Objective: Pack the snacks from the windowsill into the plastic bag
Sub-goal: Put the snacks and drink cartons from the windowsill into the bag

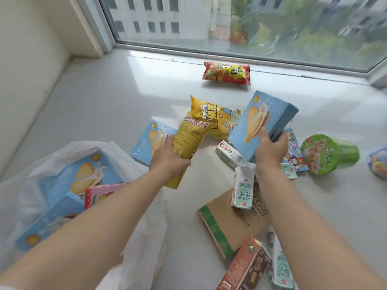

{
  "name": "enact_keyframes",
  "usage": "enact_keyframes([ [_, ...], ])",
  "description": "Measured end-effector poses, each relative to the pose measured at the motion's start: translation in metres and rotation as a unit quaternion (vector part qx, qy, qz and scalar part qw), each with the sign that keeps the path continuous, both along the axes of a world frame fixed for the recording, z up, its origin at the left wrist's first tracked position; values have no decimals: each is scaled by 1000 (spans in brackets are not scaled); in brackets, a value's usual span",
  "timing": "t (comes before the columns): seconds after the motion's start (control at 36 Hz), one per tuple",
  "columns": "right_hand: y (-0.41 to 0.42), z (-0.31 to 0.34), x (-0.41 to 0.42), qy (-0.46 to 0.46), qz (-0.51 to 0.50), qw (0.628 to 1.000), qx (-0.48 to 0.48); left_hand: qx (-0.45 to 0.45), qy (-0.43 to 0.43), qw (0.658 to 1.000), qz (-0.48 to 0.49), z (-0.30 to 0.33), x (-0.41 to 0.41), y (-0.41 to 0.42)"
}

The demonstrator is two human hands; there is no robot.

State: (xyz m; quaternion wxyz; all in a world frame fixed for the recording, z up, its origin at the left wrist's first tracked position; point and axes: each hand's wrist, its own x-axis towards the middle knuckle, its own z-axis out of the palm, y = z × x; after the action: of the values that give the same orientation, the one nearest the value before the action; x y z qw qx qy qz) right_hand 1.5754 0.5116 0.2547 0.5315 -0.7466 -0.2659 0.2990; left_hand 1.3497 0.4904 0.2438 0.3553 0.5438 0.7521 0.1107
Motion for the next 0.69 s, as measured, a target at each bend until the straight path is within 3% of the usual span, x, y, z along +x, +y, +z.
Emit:
enact_keyframes([
  [0.08,-21,15,-29,106,-16,994,11,43,-32,998,42,22,-16,-15],
  [0.36,-103,43,-127,272,75,959,25,169,-116,974,95,90,-102,-76],
  [0.56,-140,46,-185,335,140,932,4,206,-101,957,181,95,-200,-134],
  [0.69,-164,36,-225,354,228,905,-65,193,-151,944,220,71,-224,-149],
])
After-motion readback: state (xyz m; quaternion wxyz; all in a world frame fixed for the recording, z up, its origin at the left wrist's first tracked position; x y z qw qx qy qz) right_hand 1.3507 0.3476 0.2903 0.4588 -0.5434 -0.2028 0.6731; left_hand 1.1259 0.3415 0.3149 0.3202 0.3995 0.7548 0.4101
